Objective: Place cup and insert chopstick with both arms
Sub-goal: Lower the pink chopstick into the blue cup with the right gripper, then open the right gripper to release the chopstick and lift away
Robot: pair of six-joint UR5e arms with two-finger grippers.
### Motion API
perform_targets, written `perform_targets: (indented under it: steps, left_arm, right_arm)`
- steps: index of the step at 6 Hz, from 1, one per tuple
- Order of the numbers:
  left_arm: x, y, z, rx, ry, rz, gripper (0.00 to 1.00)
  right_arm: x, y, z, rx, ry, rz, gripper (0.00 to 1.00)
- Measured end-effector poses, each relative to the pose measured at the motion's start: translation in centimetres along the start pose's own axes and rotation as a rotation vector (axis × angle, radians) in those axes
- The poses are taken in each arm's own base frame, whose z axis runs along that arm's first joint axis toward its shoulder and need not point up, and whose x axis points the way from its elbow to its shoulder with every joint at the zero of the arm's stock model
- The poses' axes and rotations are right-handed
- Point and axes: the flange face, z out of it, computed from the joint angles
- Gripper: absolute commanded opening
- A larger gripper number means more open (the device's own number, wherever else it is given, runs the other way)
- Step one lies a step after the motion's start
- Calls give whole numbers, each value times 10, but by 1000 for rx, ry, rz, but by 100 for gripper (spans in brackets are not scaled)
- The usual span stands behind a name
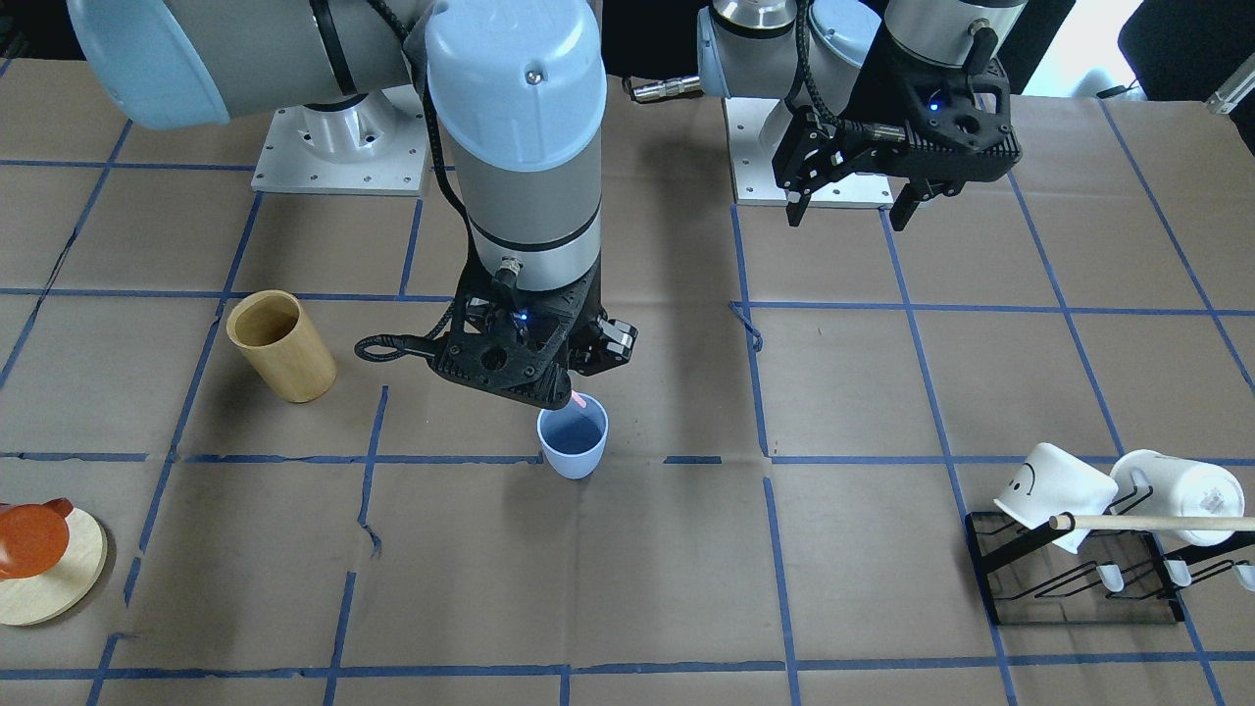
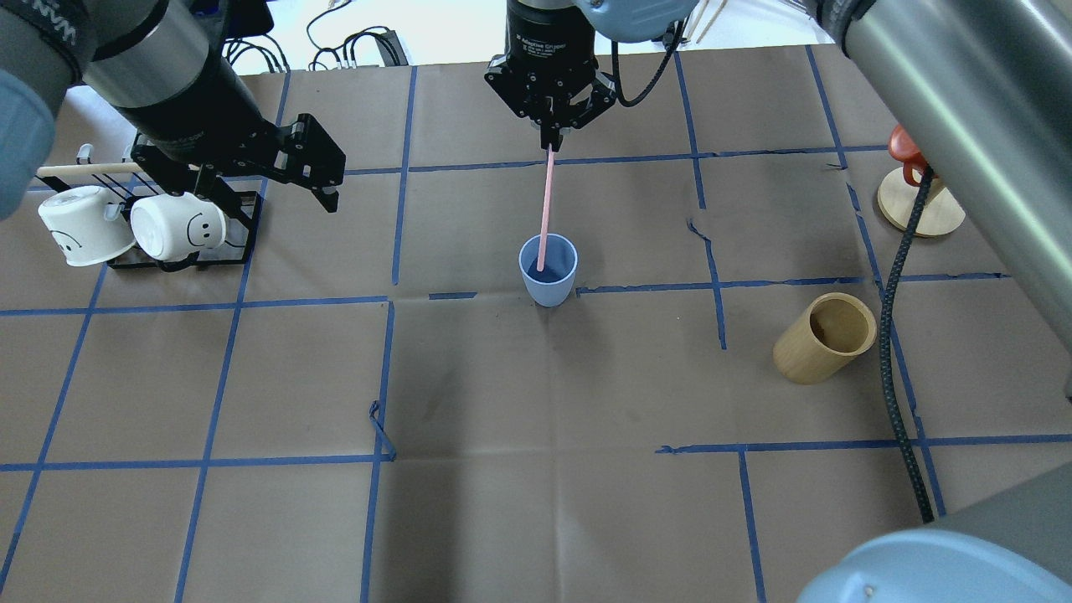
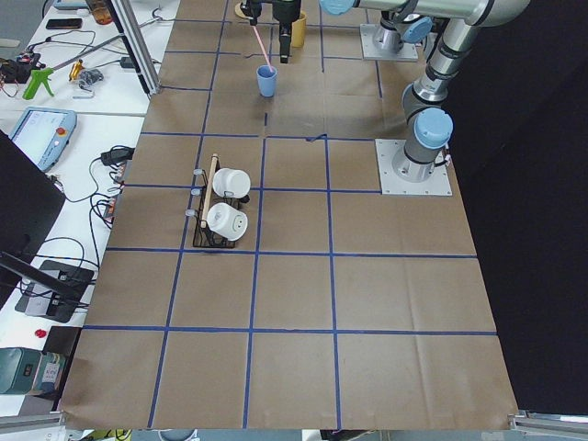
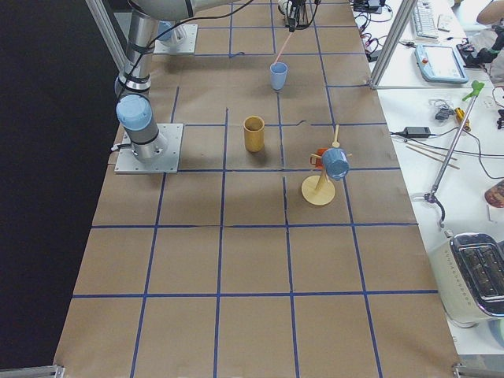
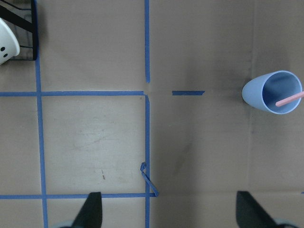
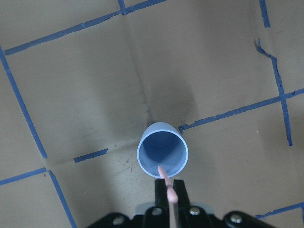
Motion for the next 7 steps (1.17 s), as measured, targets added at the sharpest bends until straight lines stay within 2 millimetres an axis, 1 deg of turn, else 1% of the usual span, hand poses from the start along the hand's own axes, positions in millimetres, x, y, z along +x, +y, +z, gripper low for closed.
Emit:
perform_targets:
  steps: [1, 3, 4, 5, 6, 7]
  left_arm:
    - [0, 1, -1, 2, 0, -15, 98]
    - [0, 1, 0, 1, 2, -19, 98]
    - [0, 1, 0, 0, 4, -19, 98]
    - [1, 1, 1, -1, 8, -19, 98]
    - [1, 1, 2, -2, 10, -18, 98]
    - [2, 1, 3, -2, 9, -17, 98]
  right_arm:
    - [-2, -5, 11, 1, 11, -4, 5]
    - [-6, -11, 44, -14, 27, -6, 6]
    - [-7, -13, 60, -15, 27, -10, 54]
    - [-8, -14, 71, -15, 23, -12, 100]
    - [-8, -15, 75, -17, 19, -16, 100]
    - [-5, -19, 71, -13, 11, -19, 100]
